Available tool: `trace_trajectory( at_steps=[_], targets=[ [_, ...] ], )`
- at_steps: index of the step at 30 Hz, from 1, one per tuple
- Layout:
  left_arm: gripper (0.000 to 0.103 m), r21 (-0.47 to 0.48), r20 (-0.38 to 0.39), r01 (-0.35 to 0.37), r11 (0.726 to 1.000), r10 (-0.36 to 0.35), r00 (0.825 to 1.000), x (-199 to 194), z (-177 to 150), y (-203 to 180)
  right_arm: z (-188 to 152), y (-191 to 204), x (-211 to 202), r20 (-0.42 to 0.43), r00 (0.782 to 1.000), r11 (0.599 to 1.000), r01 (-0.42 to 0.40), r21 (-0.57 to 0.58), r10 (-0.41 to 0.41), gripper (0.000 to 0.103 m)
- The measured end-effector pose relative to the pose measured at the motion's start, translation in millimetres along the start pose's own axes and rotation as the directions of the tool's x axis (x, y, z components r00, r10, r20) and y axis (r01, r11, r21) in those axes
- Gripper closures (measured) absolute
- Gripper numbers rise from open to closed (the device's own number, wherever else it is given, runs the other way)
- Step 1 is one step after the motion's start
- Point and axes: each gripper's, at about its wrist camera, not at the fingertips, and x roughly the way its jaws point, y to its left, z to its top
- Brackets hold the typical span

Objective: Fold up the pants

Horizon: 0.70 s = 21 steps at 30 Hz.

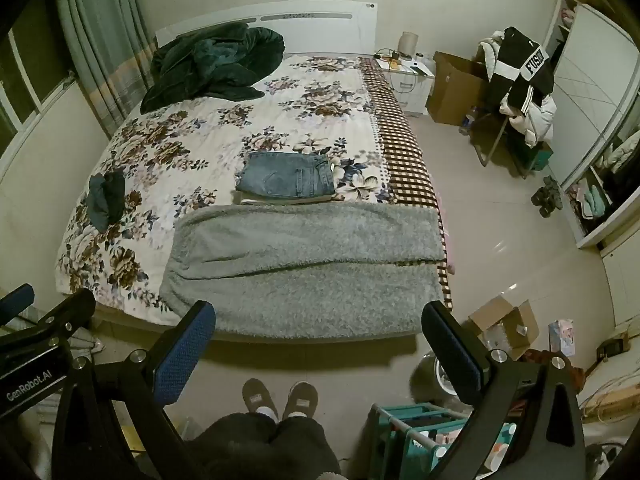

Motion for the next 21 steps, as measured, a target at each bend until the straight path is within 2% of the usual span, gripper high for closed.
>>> trace_trajectory(
  at_steps=[18,21],
  targets=[
    [0.000,-0.004,-0.008,0.008,1.000,-0.008,1.000,0.2,-0.3,1.5,2.4,1.5,0.1,-0.003,1.000,1.000,0.000,0.002,0.000,0.000],
    [0.000,-0.002,-0.008,0.006,1.000,-0.006,1.000,0.2,-1.0,1.6,-6.7,5.6,-1.0,-0.005,1.000,1.000,-0.005,0.000,0.005,0.000]
  ],
)
